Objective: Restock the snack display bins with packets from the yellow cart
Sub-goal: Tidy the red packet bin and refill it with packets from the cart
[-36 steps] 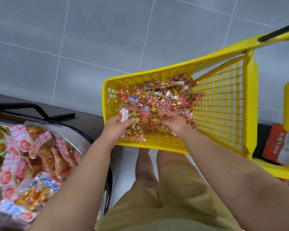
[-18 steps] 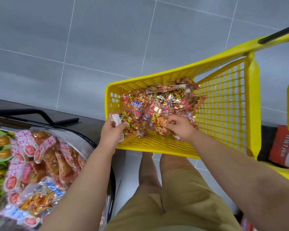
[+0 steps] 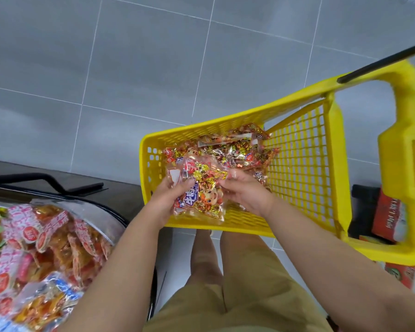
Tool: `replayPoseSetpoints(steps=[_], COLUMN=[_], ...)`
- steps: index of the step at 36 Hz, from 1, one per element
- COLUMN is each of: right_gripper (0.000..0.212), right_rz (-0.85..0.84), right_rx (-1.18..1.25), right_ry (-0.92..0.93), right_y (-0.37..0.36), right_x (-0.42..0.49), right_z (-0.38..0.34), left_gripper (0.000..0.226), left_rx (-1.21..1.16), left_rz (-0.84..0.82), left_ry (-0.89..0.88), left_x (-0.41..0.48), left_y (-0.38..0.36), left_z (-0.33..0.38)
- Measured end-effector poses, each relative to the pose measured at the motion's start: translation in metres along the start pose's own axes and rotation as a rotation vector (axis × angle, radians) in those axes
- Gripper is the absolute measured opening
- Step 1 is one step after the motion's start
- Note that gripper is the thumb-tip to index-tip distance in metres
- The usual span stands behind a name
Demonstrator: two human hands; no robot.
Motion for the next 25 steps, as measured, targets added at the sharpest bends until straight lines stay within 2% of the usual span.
replayPoseSetpoints(steps=[4, 7, 10, 12, 14, 17, 21, 25], right_gripper=[0.022, 0.009, 0.025, 0.038, 0.051, 0.061, 0.047, 0.038], right_rz=[0.073, 0.409, 0.783, 0.910, 0.925, 0.830, 0.750, 0.698], right_rx=[0.043, 0.108, 0.112, 0.121, 0.057, -0.106, -0.291, -0.795], right_ry=[-0.013, -0.095, -0.240, -0.292, -0.352, -0.430, -0.441, -0.424], right_y=[0.013, 0.045, 0.081, 0.100, 0.114, 0.126, 0.135, 0.129], right_x=[0.008, 0.019, 0.029, 0.037, 0.044, 0.055, 0.065, 0.051], right_z=[0.004, 0.015, 0.029, 0.034, 0.036, 0.039, 0.037, 0.017], left_gripper=[0.040, 0.038, 0.053, 0.053, 0.043, 0.047, 0.041, 0.039], left_rx=[0.086, 0.064, 0.021, -0.013, -0.021, 0.005, 0.033, 0.040], left_rz=[0.038, 0.060, 0.056, 0.067, 0.071, 0.080, 0.096, 0.163], left_ry=[0.000, 0.007, 0.043, 0.056, 0.062, 0.066, 0.061, 0.073], left_x=[0.007, 0.010, 0.013, 0.017, 0.020, 0.025, 0.029, 0.030], left_y=[0.002, 0.000, -0.003, -0.004, -0.005, -0.007, -0.008, -0.006], left_z=[-0.005, -0.009, -0.015, -0.018, -0.020, -0.023, -0.024, -0.024])
Point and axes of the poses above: each hand's wrist, its own x-axis towards the middle knuckle, its own y-axis out of the back of the hand, z = x × y, the point moved 3 cm from there along x, towards the middle knuckle, and after that the axes turned 14 degrees about -x, right-handed, at the moved point
